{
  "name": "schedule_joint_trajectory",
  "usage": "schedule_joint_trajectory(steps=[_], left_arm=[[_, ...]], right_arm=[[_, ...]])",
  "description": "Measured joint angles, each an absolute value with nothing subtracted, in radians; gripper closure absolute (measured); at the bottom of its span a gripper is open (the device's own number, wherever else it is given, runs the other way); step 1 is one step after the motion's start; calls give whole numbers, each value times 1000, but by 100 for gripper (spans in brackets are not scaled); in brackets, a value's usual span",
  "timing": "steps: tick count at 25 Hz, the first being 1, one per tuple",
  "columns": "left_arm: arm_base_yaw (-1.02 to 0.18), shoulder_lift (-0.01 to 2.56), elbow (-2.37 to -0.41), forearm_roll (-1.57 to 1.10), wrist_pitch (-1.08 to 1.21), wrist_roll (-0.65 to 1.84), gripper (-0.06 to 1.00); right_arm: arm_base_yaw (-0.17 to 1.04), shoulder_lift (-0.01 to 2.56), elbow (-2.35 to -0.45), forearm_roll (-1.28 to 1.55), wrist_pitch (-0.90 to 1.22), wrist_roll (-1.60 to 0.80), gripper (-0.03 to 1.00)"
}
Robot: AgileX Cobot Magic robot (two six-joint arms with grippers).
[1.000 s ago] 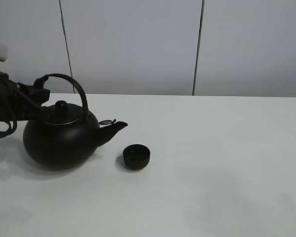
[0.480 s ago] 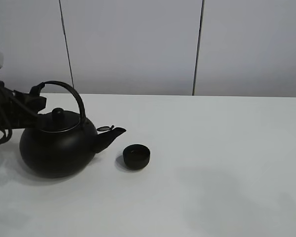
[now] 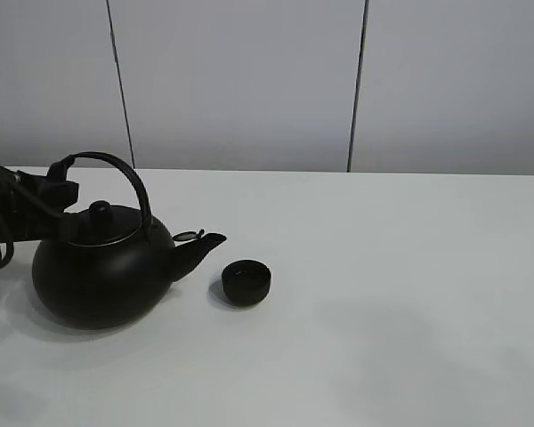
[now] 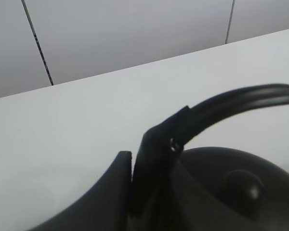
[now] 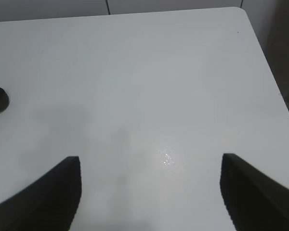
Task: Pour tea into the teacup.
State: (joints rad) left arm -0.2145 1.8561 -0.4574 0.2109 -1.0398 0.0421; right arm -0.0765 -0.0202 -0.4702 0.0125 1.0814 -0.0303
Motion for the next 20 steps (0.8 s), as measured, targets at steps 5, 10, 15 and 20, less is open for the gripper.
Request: schedule_joint_trajectory(steps=[5, 10, 15, 20], left_arm=[[-215, 1843, -459, 222, -1091, 15, 66], [-215, 1837, -453, 243, -1114, 13, 50], [-215, 1810, -400, 243, -1131, 9, 36], [-215, 1737, -358, 243, -1131, 7, 28]], right_arm=[[-76, -20, -470, 13, 1081, -30, 42], [-76, -20, -470, 13, 1081, -30, 42], [-76, -20, -470, 13, 1081, -30, 42], [-76, -20, -470, 13, 1081, -30, 42]])
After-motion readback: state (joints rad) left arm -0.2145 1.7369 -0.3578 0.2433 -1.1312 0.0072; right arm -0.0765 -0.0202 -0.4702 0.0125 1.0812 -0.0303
